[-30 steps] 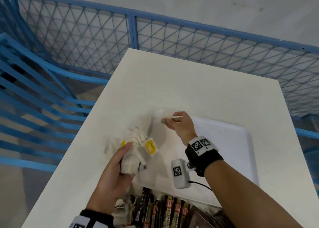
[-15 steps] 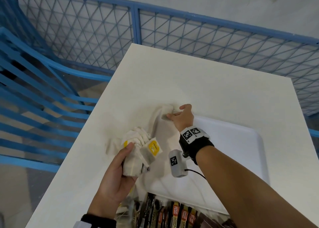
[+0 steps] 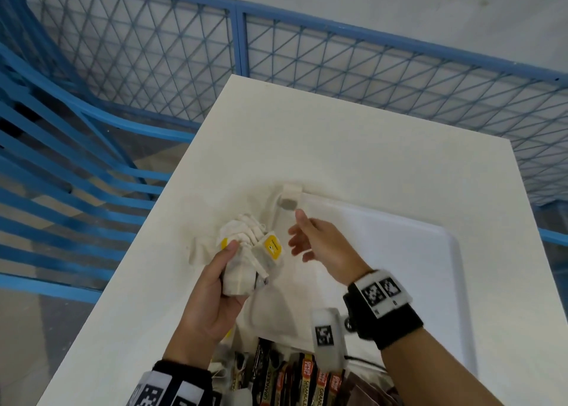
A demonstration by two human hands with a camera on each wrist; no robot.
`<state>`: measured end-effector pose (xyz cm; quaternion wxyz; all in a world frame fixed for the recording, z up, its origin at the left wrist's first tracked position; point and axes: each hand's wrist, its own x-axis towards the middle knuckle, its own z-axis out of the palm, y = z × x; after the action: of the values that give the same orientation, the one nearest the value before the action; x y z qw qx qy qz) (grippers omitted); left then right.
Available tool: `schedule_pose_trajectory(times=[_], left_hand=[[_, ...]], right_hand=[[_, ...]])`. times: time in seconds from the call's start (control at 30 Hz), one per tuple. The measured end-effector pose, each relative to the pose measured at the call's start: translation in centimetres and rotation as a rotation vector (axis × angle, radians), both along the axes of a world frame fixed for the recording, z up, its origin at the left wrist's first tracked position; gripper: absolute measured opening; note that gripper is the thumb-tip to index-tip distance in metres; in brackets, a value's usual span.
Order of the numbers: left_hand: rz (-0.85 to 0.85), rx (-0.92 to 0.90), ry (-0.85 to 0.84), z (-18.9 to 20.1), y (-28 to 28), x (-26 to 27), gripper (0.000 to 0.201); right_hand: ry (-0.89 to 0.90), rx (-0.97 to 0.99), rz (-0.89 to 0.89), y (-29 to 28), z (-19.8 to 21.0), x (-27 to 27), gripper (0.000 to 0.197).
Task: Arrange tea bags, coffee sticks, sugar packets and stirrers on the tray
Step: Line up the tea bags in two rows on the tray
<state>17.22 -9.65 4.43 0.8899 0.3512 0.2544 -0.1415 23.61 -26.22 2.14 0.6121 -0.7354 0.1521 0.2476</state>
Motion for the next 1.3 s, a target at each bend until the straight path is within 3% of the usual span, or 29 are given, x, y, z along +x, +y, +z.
schedule_pose_trajectory(times=[0.1,0.2,0.37,0.6,0.7,0.83,0.93,1.07,1.3], left_hand=[[-0.007,0.024,-0.012,-0.2,0.1,0.1,0.038],[-0.027,0.057,-0.037,-0.4,0.1,0.2,0.027],[-0.014,0.138,-0.025,-1.1,0.1,0.2,0.027],[0.032,0.115,-0.032,-1.3,0.5,0.2,0.028],[0.014,0.111,-0.041,-1.3,0.6,0.3,0.029],[0.013,0.109,-0.035,-1.4,0.4,0.7,0.025],[0.020,0.125,-0.029,-1.8,0.4,0.9,0.030],[0.029,0.125,-0.014,-2.1,0.4,0.9,0.035],[0.013,0.093,-0.015,-2.2,0.1,1.0,0.030]], right_hand=[[0.150,0.183,0.077,0.2,1.7,-2.7,0.047],[0.142,0.217,0.130,1.1,2.2,-4.2,0.028],[0.012,0.268,0.030,1.6,1.9,-4.3,0.008],[0.053,0.553,-0.275,-0.6,0.4,-1.9,0.003],[0.005,0.427,-0.306,-2.1,-1.0,0.3,0.006],[-0.118,-0.058,-0.154,-3.4,-2.5,3.6,0.008],[-0.195,-0.264,-0.052,-4.0,-3.4,5.7,0.004],[-0.221,-0.379,-0.018,-4.2,-4.6,7.4,0.005],[-0.187,-0.342,-0.236,-3.7,-6.2,8.0,0.034]])
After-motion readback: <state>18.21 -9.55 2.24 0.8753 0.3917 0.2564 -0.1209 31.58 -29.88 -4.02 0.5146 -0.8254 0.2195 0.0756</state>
